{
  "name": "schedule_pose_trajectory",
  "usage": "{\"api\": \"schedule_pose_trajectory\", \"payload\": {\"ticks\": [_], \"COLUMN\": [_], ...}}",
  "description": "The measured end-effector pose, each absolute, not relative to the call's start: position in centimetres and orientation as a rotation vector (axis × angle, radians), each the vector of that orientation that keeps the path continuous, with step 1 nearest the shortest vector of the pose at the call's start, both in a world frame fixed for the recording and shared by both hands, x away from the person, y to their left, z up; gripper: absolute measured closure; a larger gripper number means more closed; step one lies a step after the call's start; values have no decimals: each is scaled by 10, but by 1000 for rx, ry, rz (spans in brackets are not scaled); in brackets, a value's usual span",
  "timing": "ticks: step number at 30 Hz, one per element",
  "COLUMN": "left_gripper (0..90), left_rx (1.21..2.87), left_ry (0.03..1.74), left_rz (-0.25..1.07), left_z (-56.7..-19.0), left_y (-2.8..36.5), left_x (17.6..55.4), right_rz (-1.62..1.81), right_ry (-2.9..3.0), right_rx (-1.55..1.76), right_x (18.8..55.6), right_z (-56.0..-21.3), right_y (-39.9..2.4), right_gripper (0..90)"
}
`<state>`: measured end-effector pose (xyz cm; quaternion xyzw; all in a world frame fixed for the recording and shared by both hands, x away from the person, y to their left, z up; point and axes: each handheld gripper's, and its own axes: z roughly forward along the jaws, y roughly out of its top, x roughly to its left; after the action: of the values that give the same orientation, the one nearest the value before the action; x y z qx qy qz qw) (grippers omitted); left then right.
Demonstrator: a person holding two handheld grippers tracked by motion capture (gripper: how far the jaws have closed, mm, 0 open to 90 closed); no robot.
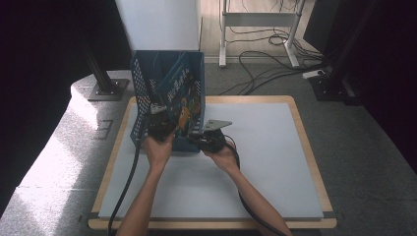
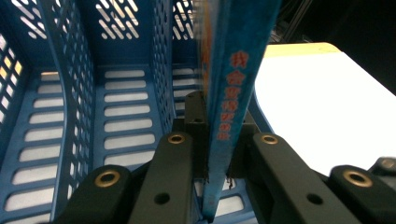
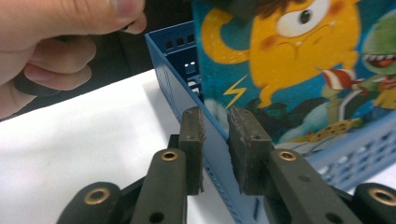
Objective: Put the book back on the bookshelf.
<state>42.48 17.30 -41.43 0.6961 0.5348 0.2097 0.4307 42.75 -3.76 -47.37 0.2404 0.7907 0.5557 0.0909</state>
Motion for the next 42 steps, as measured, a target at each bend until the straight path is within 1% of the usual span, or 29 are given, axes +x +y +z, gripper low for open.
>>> {"api": "schedule_pose_trajectory", "payload": {"ticks": [2, 8, 9, 11, 13, 15, 17, 18, 20, 25, 27, 29, 36, 39, 42], "left_gripper": [817, 796, 771, 693, 569, 488, 412, 376, 331, 188, 178, 148, 106, 67, 25], "left_rx": [1733, 1733, 1732, 1735, 1737, 1749, 1754, 1759, 1762, 1771, 1794, 1815, 1853, 1884, 1912], "left_ry": [1327, 1297, 1298, 1290, 1256, 1242, 1201, 1186, 1162, 1103, 1077, 1059, 991, 975, 957], "left_rz": [500, 518, 529, 538, 534, 571, 565, 562, 552, 471, 465, 467, 463, 465, 442], "left_z": [-417, -420, -420, -421, -421, -421, -420, -419, -417, -413, -413, -414, -419, -421, -424], "left_y": [175, 177, 177, 179, 181, 182, 185, 186, 189, 196, 198, 198, 206, 208, 210], "left_x": [424, 423, 423, 423, 422, 419, 416, 415, 411, 402, 397, 393, 380, 374, 368], "right_rz": [1645, 1616, 1605, 1593, 1585, 1579, 1572, 1569, 1563, 1521, 1506, 1492, 1444, 1429, 1396], "right_ry": [2349, 2350, 2349, 2350, 2345, 2340, 2337, 2335, 2340, 2343, 2338, 2339, 2348, 2371, 2381], "right_rx": [718, 683, 679, 667, 668, 672, 681, 684, 691, 680, 670, 671, 710, 728, 724], "right_x": [427, 424, 423, 423, 422, 423, 423, 423, 422, 417, 414, 411, 403, 401, 397], "right_z": [-473, -471, -471, -470, -469, -468, -467, -467, -466, -460, -458, -456, -452, -453, -453], "right_y": [-41, -50, -51, -54, -56, -59, -62, -63, -67, -76, -80, -84, -101, -107, -113], "right_gripper": [712, 618, 603, 573, 528, 476, 431, 413, 380, 322, 298, 275, 178, 140, 125]}}
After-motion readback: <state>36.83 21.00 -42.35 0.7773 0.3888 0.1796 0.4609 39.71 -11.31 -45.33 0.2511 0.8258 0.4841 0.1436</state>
